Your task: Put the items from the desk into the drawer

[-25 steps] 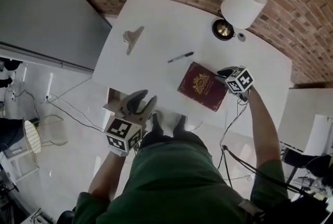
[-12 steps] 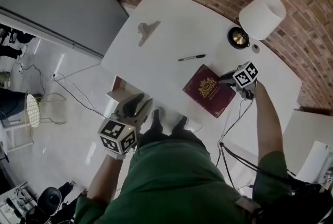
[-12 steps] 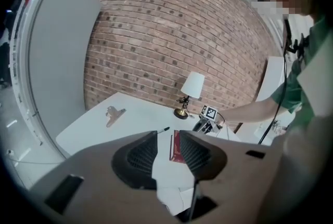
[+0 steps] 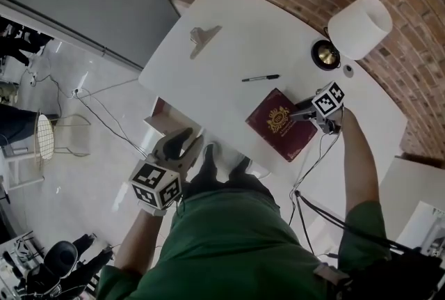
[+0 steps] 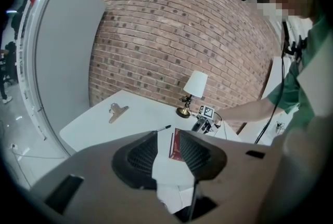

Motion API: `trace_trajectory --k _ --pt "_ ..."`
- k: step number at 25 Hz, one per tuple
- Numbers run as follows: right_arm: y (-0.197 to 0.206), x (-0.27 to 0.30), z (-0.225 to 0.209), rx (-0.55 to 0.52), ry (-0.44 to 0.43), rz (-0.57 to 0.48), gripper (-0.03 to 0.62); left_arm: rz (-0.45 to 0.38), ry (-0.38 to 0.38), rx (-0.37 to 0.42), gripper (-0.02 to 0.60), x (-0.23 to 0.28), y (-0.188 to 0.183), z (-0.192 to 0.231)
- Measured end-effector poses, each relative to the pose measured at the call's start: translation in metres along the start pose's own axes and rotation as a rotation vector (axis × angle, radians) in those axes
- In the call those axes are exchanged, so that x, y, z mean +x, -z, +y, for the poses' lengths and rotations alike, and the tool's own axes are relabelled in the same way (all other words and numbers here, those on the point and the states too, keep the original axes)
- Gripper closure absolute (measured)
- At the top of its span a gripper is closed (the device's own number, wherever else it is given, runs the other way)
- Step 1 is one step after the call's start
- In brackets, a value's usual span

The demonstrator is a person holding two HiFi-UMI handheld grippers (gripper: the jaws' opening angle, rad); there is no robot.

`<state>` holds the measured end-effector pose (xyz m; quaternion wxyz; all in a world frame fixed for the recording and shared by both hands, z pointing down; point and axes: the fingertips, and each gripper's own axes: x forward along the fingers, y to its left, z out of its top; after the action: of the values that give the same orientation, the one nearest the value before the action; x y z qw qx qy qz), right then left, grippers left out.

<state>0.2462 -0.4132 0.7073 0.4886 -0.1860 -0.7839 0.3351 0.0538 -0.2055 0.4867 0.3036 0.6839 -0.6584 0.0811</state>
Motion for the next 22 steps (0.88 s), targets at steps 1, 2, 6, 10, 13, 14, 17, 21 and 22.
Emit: trace_trajectory --k 1,2,6,10,13,14,17,21,22 --pt "0.0 0.0 -0.001 -0.016 0.006 0.006 0.416 0.001 0.0 -0.001 0.457 0.001 0.0 -0.001" --pt "0.0 0.0 -0.001 -0.029 0.01 0.012 0.422 0.003 0.001 -0.002 0.457 0.002 0.001 -0.002" --pt "0.001 -0.004 0.0 -0.074 0.038 0.042 0.447 0.013 -0.001 -0.003 0.458 0.003 0.003 -0.002" --pt "-0.003 -0.011 0.014 -0.126 0.054 0.064 0.465 0.03 -0.001 -0.004 0.459 0.007 0.005 -0.003" --pt "-0.007 -0.015 0.029 -0.193 0.085 0.101 0.473 0.027 0.017 -0.007 0.459 0.012 0.004 -0.007" --pt "-0.009 -0.015 0.035 -0.22 0.094 0.118 0.476 0.023 0.023 -0.008 0.459 0.013 0.003 -0.009" --pt "-0.013 -0.014 0.053 -0.297 0.122 0.17 0.49 0.012 0.033 -0.013 0.459 0.014 0.002 -0.011" --pt "-0.021 -0.016 0.072 -0.442 0.217 0.248 0.504 0.006 0.031 -0.024 0.459 0.011 0.004 -0.011" --pt "-0.025 -0.017 0.078 -0.505 0.253 0.274 0.507 0.005 0.028 -0.027 0.459 0.01 0.005 -0.01"
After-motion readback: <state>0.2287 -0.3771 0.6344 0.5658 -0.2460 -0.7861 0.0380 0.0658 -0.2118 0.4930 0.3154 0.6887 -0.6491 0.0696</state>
